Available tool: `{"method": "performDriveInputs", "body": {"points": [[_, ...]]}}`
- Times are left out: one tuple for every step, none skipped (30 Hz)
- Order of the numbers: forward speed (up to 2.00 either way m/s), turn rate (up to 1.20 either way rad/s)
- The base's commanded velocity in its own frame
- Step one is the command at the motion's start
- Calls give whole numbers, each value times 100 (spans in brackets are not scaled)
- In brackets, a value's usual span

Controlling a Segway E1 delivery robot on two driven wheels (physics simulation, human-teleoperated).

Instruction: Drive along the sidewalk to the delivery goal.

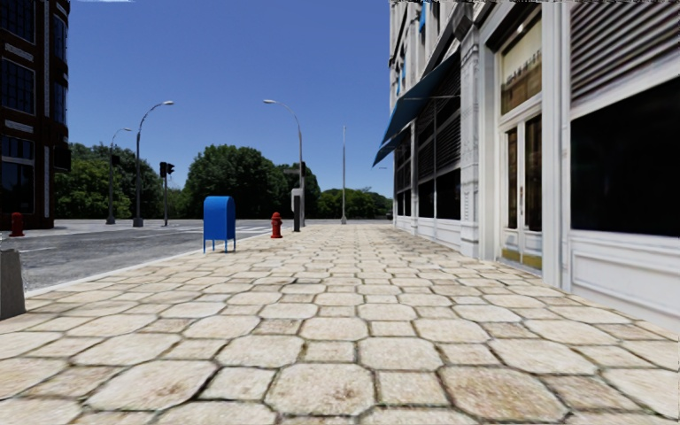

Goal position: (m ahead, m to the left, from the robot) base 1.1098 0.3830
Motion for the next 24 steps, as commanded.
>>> {"method": "performDriveInputs", "body": {"points": [[179,31],[177,32],[176,32],[176,32],[176,32],[176,32],[176,32],[176,33],[176,33],[176,33],[174,33],[170,33],[165,36],[159,37],[159,37],[153,37],[142,31],[132,19],[132,19],[57,0],[0,0],[0,0],[0,0],[0,0]]}}
